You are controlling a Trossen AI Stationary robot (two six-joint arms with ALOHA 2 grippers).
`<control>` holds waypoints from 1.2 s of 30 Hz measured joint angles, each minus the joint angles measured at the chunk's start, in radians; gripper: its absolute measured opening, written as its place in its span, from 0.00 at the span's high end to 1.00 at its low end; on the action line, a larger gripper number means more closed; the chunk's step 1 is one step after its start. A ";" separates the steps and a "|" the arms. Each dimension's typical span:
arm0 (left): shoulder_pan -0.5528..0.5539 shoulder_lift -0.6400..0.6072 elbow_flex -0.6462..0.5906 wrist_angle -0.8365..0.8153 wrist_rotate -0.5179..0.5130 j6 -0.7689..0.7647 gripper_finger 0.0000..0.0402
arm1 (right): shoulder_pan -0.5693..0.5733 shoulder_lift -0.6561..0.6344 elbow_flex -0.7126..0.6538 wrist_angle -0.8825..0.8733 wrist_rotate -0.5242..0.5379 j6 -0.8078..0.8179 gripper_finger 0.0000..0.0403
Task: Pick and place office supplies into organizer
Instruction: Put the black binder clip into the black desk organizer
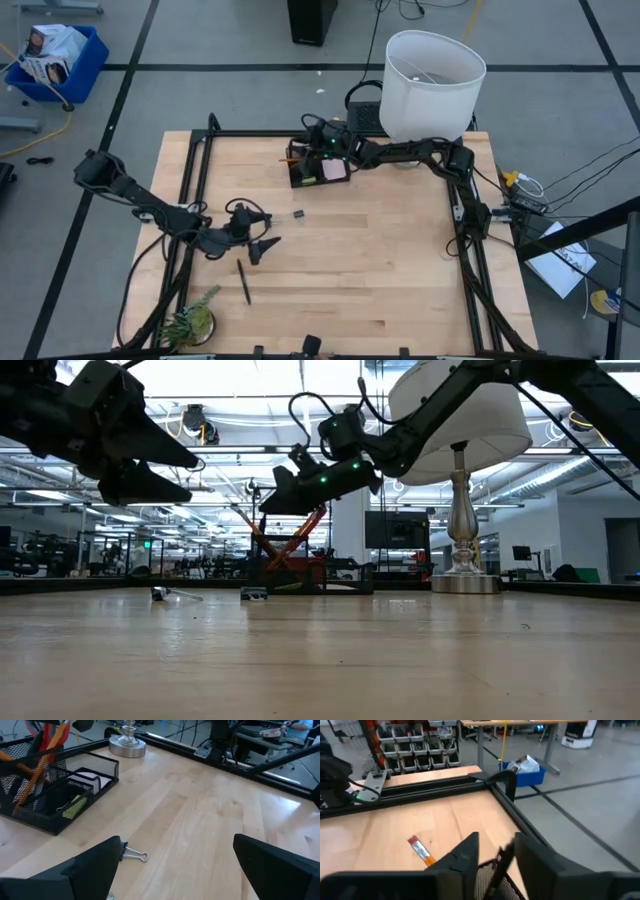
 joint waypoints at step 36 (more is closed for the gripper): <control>0.005 0.000 0.000 -0.032 0.146 -0.080 0.02 | 0.355 -0.097 -0.121 -0.382 -0.020 -0.318 0.56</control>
